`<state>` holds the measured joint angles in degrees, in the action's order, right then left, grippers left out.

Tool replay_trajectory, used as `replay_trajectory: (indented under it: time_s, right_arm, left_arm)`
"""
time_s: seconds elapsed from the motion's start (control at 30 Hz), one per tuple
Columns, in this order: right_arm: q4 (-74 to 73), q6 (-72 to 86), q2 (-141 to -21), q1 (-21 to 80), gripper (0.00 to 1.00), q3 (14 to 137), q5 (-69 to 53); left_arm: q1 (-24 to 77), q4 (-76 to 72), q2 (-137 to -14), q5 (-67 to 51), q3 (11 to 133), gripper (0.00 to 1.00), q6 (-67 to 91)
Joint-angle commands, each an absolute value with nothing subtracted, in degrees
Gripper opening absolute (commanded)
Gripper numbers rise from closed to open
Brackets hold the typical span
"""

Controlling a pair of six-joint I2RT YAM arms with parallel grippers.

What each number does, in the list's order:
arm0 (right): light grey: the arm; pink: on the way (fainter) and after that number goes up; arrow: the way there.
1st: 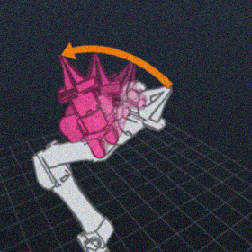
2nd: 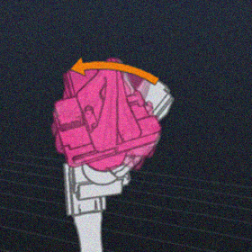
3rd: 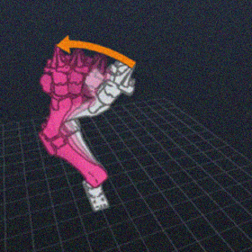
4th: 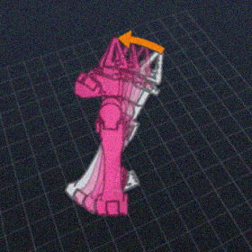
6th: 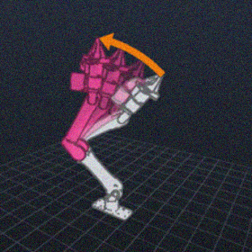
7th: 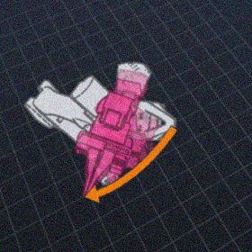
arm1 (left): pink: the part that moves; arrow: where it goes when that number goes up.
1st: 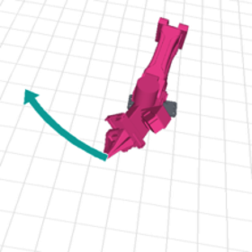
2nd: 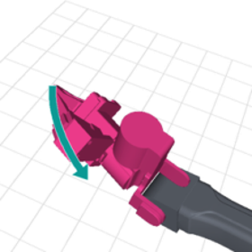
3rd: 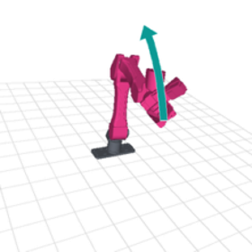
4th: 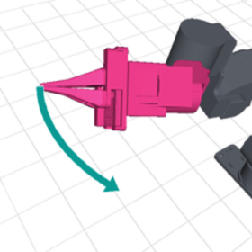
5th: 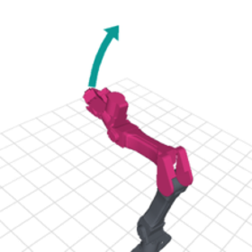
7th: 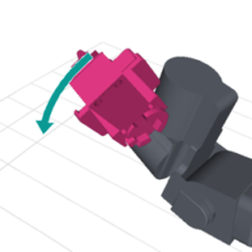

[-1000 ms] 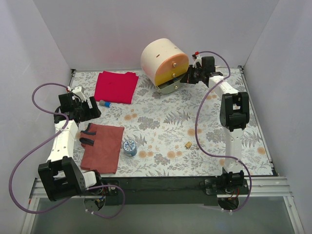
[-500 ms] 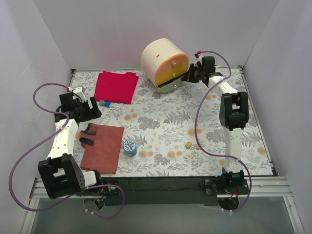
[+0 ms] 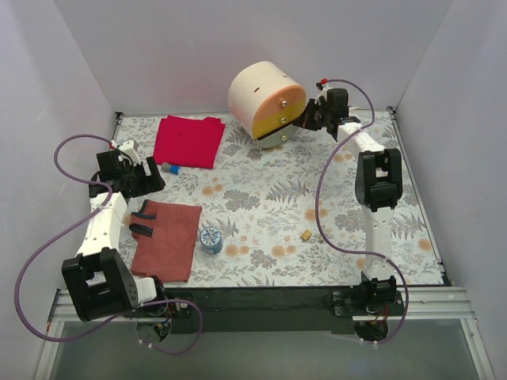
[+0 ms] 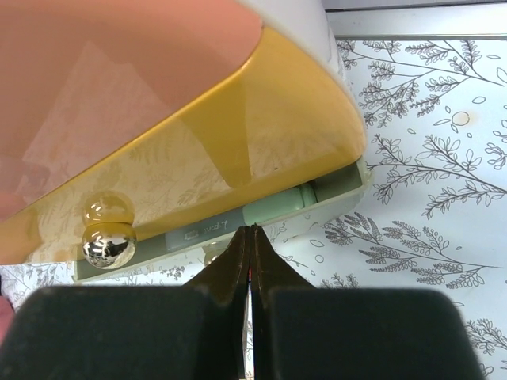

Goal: Sort the stationery into containers
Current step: Close the drawer in the storage box.

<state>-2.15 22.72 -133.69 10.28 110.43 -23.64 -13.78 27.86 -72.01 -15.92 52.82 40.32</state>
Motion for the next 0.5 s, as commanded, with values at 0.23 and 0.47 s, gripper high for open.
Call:
replay_trajectory:
  time_s: [0.23,0.47]
  right_arm:
    - [2.0,18.2,-123.5,13.5,0.01,99.0,-18.8]
    - [11.2,21.7,-122.3,14.9,0.01,92.8,-16.2]
  left_arm:
    - [-14.1,25.9,-72.5,-17.8,53.9,0.78,41.6]
    - [-14.1,25.5,-73.4,-18.5,53.7,0.78,41.8]
